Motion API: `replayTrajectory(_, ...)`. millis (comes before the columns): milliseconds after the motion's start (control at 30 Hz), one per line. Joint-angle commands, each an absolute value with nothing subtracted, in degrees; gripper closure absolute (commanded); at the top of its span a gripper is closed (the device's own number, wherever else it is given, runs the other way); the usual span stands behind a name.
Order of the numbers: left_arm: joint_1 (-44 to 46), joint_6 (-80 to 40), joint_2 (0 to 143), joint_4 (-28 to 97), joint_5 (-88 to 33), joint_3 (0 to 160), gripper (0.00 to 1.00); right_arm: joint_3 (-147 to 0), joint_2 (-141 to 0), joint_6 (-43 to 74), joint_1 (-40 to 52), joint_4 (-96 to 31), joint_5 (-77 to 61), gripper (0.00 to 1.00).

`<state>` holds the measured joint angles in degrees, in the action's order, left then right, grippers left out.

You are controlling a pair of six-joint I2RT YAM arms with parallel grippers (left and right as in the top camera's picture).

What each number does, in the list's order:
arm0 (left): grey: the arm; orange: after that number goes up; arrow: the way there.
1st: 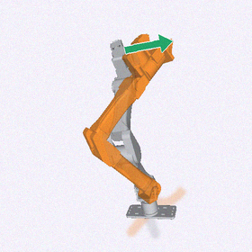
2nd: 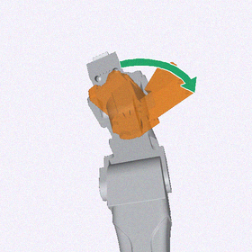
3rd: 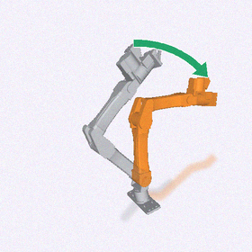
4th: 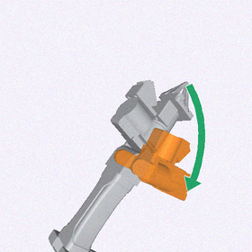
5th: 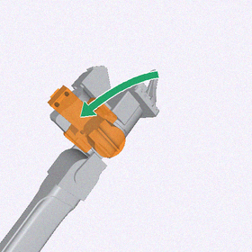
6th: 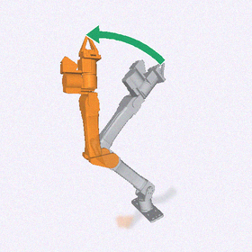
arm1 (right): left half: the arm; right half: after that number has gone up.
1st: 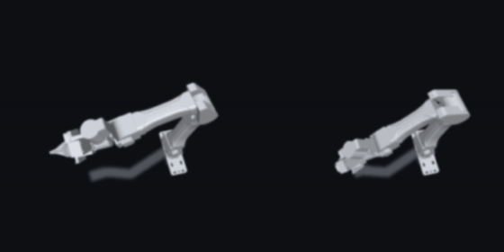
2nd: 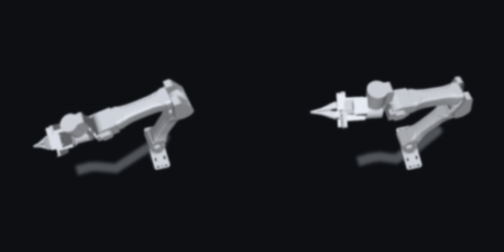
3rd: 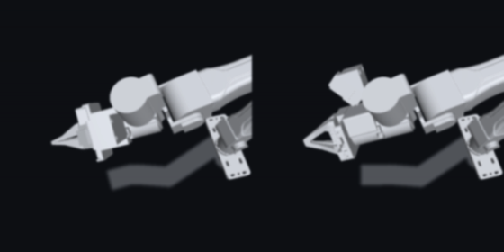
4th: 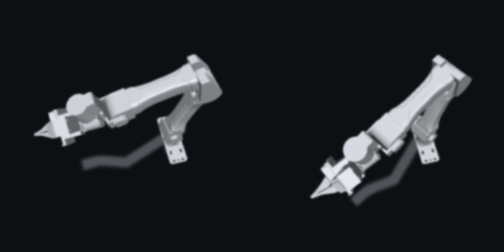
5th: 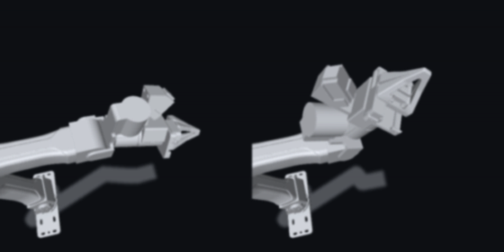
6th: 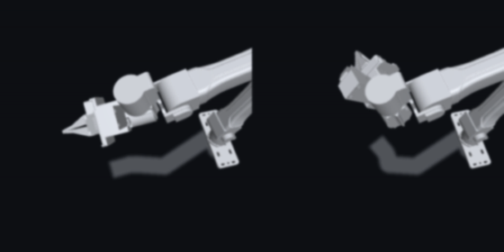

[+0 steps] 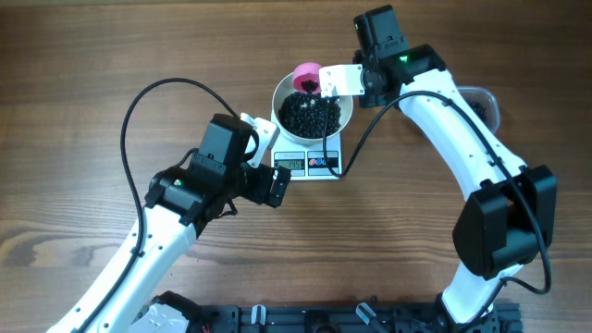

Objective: Scoop item into bowl and weigh 150g on scale

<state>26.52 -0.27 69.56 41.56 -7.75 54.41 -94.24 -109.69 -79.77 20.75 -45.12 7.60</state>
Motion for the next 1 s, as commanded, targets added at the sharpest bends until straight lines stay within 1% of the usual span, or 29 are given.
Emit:
replayTrajectory(0, 26.8, -0.4, 69.8, 41.4, -7.4, 55.5, 0.00, -95.6, -109.8, -79.1, 21.0, -45.2, 7.5, 0.96)
replayTrajectory(167, 26.8, -0.4, 69.8, 41.4, -7.4, 55.5, 0.00, -95.6, -109.8, -78.7, 21.0, -47.3, 4.6, 0.96)
replayTrajectory(967, 26.8, -0.4, 69.8, 41.4, -7.4, 55.5, 0.00, -95.6, -109.8, -77.8, 21.0, -47.0, 4.7, 0.96)
